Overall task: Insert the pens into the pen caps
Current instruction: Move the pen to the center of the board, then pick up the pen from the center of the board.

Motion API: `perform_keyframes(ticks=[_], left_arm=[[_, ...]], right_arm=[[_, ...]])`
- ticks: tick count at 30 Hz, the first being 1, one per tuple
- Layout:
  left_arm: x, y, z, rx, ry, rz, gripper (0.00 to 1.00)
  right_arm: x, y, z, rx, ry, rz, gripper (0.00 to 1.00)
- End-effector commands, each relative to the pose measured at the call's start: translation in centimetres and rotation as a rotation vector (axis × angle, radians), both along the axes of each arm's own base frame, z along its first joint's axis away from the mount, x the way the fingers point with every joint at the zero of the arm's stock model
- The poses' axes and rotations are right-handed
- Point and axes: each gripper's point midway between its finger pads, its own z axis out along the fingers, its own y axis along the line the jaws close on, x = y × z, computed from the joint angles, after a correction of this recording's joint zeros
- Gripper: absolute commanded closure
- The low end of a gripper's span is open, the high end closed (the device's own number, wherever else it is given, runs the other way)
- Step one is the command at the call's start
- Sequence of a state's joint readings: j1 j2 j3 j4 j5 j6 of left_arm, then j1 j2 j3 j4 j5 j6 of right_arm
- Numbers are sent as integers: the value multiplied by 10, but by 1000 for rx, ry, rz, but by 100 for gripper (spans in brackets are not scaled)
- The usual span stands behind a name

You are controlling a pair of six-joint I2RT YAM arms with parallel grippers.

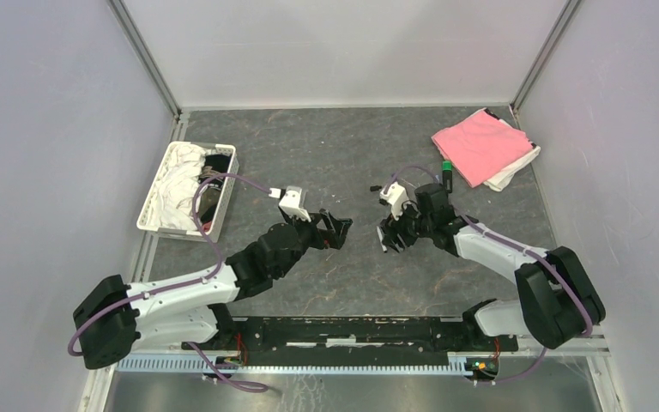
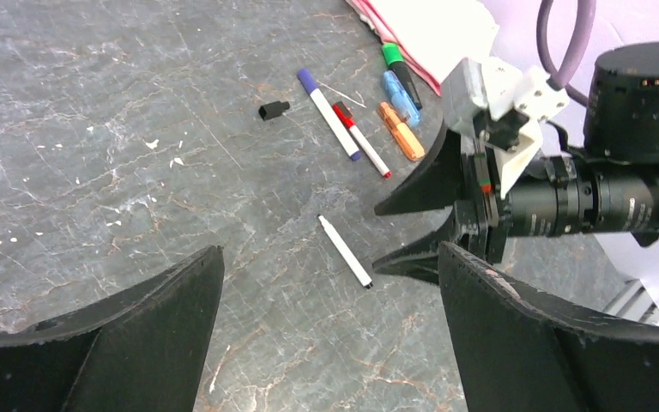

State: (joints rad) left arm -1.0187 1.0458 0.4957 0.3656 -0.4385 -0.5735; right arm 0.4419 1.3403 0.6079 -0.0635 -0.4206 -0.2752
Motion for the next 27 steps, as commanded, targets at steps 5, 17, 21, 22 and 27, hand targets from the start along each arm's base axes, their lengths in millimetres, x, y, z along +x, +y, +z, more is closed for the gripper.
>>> perform_keyframes(ticks=[5, 17, 21, 22, 27], left_arm=[[11, 8, 8, 20, -72, 64, 3], [8, 10, 9, -13, -75, 58, 6], [3, 0, 11, -43, -84, 4, 9], [1, -4, 11, -59, -83, -19, 9], [-9, -27, 5, -177, -49, -120, 9]], right_arm=[[2, 8, -7, -2, 37, -103, 36], [5, -11, -41, -211, 42, -124, 70], [6, -19, -50, -272, 47, -111, 90], [6, -18, -51, -276, 52, -104, 94], [8, -8, -41, -166, 99, -97, 100]])
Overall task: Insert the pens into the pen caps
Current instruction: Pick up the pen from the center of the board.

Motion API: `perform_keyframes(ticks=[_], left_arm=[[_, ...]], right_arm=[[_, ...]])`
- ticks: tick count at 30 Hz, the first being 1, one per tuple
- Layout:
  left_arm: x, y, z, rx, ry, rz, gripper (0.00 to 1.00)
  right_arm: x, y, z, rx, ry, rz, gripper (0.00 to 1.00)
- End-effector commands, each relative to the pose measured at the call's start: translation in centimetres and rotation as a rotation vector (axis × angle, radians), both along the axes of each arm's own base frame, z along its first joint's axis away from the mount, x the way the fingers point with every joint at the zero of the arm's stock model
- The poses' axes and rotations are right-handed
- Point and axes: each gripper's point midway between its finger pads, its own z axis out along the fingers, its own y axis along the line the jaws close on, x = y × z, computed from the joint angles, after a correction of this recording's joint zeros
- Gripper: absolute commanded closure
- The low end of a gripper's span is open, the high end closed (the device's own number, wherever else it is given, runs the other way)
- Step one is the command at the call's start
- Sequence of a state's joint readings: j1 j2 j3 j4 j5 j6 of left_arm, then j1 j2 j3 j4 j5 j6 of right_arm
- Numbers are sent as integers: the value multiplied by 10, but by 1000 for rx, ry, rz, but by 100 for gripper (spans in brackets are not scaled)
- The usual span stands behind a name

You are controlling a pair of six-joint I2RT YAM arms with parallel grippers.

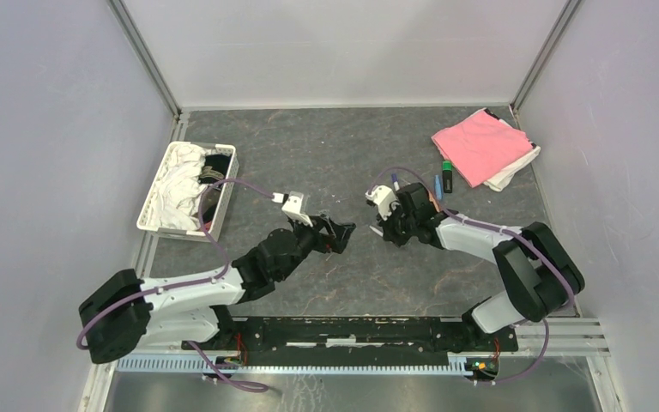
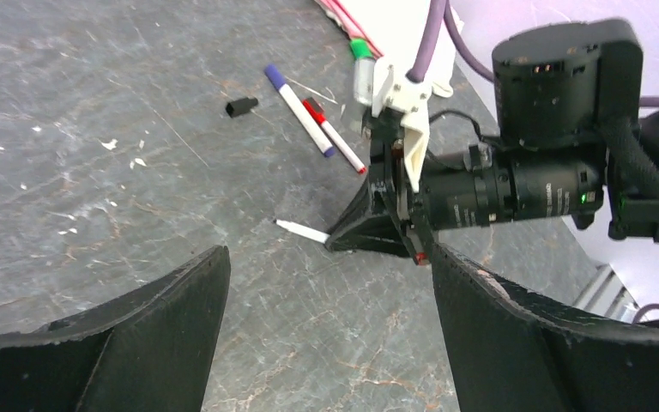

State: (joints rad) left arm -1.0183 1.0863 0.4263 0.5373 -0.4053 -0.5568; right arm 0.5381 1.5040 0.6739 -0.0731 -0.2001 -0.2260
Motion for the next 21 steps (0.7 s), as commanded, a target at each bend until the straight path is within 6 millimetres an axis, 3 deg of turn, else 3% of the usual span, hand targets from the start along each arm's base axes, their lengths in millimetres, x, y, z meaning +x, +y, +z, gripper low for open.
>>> perform_keyframes(ticks=[1, 7, 15, 21], left_arm=[[-9, -23, 8, -161, 5, -100, 9], [-7, -33, -9, -377, 103, -147, 5], [9, -58, -20, -650, 188, -259, 5], [20, -69, -43, -669, 247, -242, 9]], right_arm=[[0, -5, 5, 83, 53, -21, 100], [-2, 3, 42, 366, 72, -16, 100], [-18, 19, 62, 579, 182, 44, 100], [-24, 24, 76, 664, 208, 65, 100]])
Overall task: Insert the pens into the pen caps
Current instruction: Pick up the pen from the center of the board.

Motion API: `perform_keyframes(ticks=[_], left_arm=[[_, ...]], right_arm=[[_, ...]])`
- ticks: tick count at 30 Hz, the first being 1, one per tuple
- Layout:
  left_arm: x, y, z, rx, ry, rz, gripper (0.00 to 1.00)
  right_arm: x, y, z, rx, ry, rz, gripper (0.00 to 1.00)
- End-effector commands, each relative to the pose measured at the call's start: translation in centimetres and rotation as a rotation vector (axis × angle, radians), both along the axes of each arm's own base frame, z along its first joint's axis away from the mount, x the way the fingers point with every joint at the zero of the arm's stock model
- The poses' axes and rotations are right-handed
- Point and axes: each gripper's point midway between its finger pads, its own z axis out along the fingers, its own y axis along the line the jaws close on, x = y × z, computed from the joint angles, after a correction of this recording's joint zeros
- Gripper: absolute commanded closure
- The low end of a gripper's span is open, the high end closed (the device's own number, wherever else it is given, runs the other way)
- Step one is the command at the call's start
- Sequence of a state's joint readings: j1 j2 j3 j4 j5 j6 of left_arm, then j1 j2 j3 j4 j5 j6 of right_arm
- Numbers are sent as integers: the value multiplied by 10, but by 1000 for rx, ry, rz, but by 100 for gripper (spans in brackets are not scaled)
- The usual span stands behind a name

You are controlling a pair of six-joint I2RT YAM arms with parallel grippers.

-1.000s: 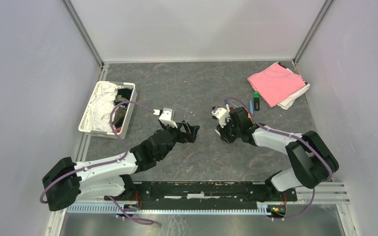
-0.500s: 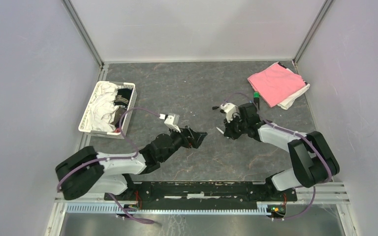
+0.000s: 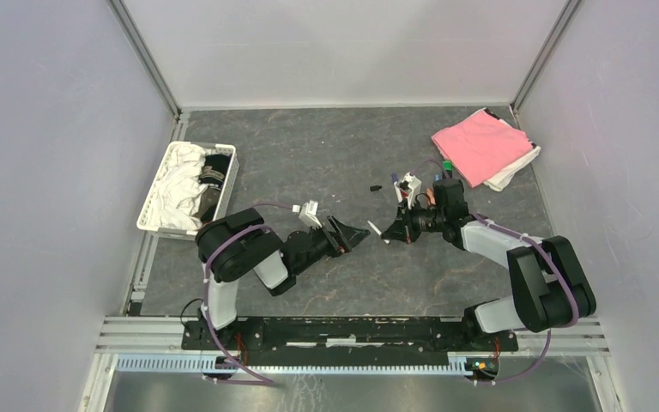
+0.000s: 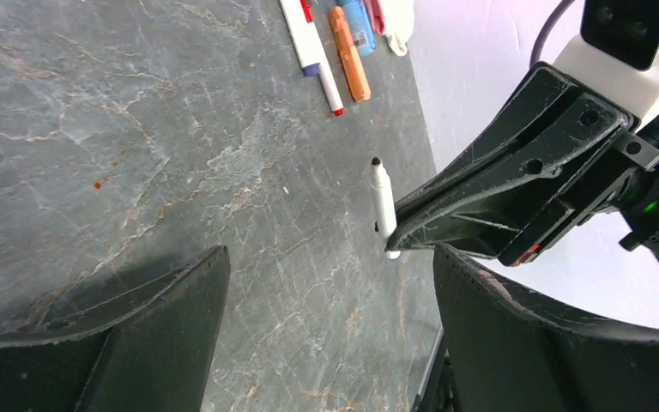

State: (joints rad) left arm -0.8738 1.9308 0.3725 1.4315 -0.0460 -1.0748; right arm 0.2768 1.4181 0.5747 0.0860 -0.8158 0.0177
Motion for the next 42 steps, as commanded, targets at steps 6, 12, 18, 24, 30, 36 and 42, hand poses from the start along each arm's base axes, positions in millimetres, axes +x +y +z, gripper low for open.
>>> perform_keyframes(ticks=[6, 12, 18, 24, 30, 36, 42], left_arm=[[7, -20, 74, -307, -110, -37, 12], [12, -25, 71, -327, -91, -32, 32], [16, -30, 79, -349, -109, -39, 47], [12, -37, 85, -368, -112, -87, 75], [7, -38, 98, -374, -152, -111, 98], [2, -44, 106, -380, -178, -139, 98], [0, -48, 115, -399, -194, -138, 98]], right_arm=[[-9, 15, 26, 146, 6, 69, 100], [-14, 18, 31, 178, 13, 89, 100], [-16, 20, 30, 180, 18, 101, 100], [-15, 20, 28, 166, 9, 100, 100], [-15, 20, 31, 153, -33, 121, 96], [-19, 21, 36, 164, -64, 151, 51], [-21, 22, 32, 167, -40, 147, 51]])
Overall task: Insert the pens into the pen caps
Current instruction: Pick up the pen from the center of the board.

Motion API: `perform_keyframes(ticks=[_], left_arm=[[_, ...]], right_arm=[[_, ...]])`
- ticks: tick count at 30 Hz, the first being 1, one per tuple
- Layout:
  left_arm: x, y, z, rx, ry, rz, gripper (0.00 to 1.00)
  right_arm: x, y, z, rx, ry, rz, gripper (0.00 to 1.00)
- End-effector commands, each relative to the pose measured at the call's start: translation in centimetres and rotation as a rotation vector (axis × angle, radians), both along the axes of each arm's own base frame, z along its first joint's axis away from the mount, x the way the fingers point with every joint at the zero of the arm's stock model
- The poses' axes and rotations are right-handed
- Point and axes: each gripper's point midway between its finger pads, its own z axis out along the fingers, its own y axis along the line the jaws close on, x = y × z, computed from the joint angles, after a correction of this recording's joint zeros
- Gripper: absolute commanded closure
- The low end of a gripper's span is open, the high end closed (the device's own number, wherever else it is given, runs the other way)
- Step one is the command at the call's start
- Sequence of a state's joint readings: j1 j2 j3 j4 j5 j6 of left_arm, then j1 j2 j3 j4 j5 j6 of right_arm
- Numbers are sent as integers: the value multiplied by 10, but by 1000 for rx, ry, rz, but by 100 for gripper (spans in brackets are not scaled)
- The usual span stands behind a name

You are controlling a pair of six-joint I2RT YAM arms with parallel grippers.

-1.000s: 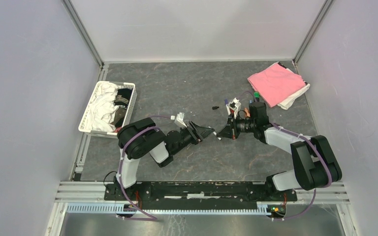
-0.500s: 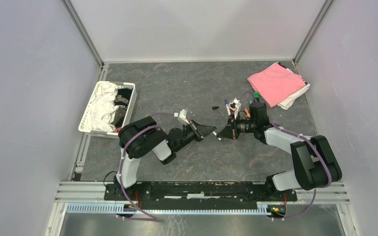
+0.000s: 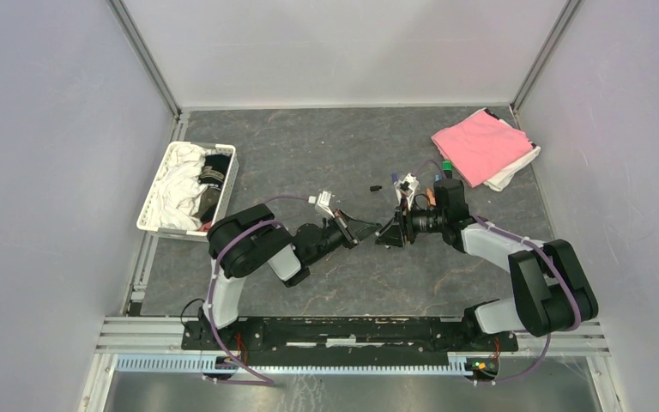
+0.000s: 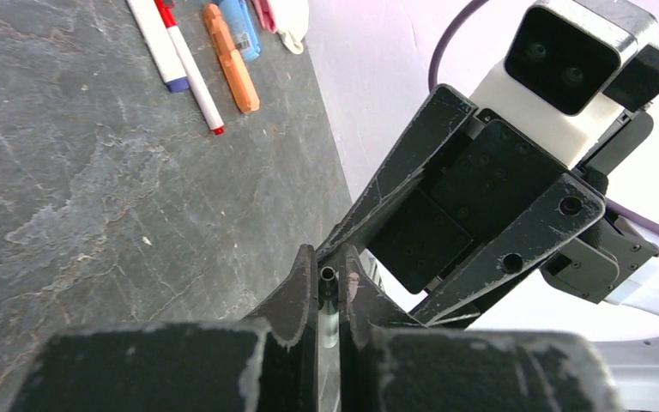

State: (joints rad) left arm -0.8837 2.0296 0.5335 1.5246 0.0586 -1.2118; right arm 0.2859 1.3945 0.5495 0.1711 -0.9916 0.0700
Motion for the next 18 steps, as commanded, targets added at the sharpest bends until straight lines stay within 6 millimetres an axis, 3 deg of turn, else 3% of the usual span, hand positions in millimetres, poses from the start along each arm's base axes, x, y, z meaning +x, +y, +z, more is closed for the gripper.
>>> perform_keyframes(ticks=[1, 5, 10, 15, 18], left_arm=[[-5, -1, 79, -206, -198, -6, 98], [-6, -4, 88, -225, -208, -9, 98], [-5, -3, 91, -234, -209, 5, 98], [-7, -2, 93, -233, -215, 6, 98], [-7, 0, 92, -227, -215, 14, 96]], right_arm=[[-1, 4, 6, 22, -30, 26, 51], [-4, 8, 4, 19, -17, 38, 54], [-3, 9, 5, 24, -10, 25, 69], [-1, 9, 9, 30, -23, 12, 97], [2, 6, 10, 23, -38, -1, 100]])
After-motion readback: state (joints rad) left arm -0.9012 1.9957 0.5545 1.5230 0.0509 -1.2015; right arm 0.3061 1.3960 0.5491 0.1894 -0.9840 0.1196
